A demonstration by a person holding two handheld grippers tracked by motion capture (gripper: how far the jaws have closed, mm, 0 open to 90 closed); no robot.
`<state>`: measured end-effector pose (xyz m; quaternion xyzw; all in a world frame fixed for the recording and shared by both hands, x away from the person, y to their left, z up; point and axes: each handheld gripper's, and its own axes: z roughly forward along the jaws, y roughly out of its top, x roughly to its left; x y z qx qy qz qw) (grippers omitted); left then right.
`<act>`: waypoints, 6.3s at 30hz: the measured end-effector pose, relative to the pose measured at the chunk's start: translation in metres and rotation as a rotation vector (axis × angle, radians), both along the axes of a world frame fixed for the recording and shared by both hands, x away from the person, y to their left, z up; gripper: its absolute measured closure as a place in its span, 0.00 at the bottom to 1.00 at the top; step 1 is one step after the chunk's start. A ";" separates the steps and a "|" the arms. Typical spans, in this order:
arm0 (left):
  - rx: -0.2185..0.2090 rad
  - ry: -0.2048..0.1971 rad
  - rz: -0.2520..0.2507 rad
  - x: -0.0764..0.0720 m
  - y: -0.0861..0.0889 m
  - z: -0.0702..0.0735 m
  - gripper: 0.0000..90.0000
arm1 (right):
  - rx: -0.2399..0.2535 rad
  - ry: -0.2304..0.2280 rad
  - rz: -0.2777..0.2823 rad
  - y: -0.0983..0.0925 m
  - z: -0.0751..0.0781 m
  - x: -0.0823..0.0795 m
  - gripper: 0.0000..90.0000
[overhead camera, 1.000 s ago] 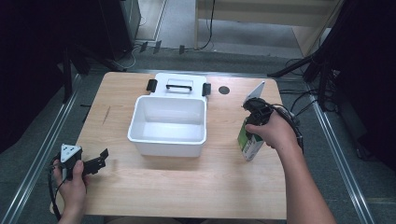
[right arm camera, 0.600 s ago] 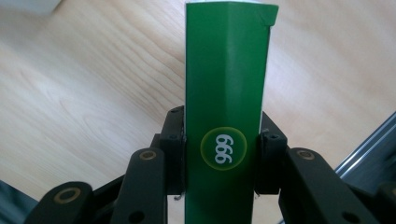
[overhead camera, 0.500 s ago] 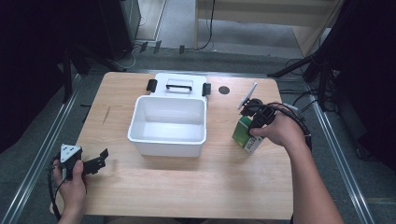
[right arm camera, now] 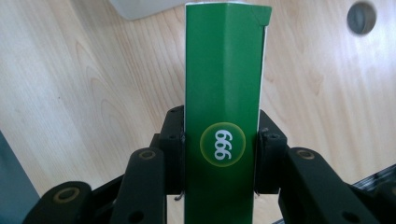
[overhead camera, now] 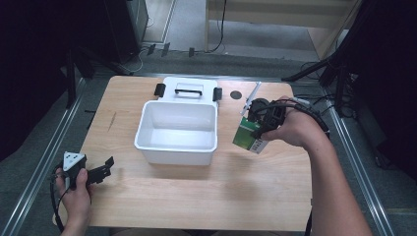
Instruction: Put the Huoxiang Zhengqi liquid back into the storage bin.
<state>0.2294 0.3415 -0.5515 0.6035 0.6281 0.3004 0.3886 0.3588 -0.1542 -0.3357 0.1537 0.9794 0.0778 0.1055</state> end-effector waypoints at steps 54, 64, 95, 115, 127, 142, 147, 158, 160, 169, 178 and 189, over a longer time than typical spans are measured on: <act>-0.013 0.002 0.001 0.000 0.001 0.000 0.02 | 0.090 -0.084 0.295 0.104 0.078 0.002 0.71; -0.015 0.003 0.001 0.000 0.001 0.000 0.02 | 0.094 -0.070 0.309 0.120 0.073 0.003 0.71; -0.033 0.001 0.002 0.000 0.003 -0.001 0.02 | 0.052 0.022 0.352 0.143 0.025 0.021 0.71; -0.028 0.003 -0.001 0.000 0.004 0.000 0.02 | 0.016 0.051 0.394 0.149 -0.012 0.024 0.71; -0.033 0.001 0.002 0.000 0.003 0.000 0.02 | 0.003 0.060 0.395 0.151 -0.034 0.027 0.71; -0.022 0.004 -0.002 0.000 0.003 0.000 0.02 | 0.010 0.081 0.394 0.151 -0.060 0.031 0.71; -0.023 0.004 -0.001 0.000 0.003 0.000 0.02 | 0.009 0.089 0.374 0.148 -0.058 0.030 0.67; -0.020 0.003 -0.001 0.000 0.003 0.000 0.02 | 0.049 0.091 0.349 0.143 -0.049 0.028 0.59; -0.021 0.003 -0.002 0.000 0.003 0.000 0.02 | 0.058 0.090 0.343 0.141 -0.048 0.028 0.57; -0.019 0.006 -0.003 0.000 0.003 0.000 0.02 | 0.130 0.083 0.250 0.133 -0.032 0.030 0.48; -0.017 0.004 -0.002 0.000 0.003 0.000 0.02 | 0.195 0.064 0.191 0.117 -0.013 0.026 0.41; -0.015 0.004 0.000 0.000 0.002 0.000 0.02 | 0.331 0.054 0.025 0.081 0.000 0.022 0.37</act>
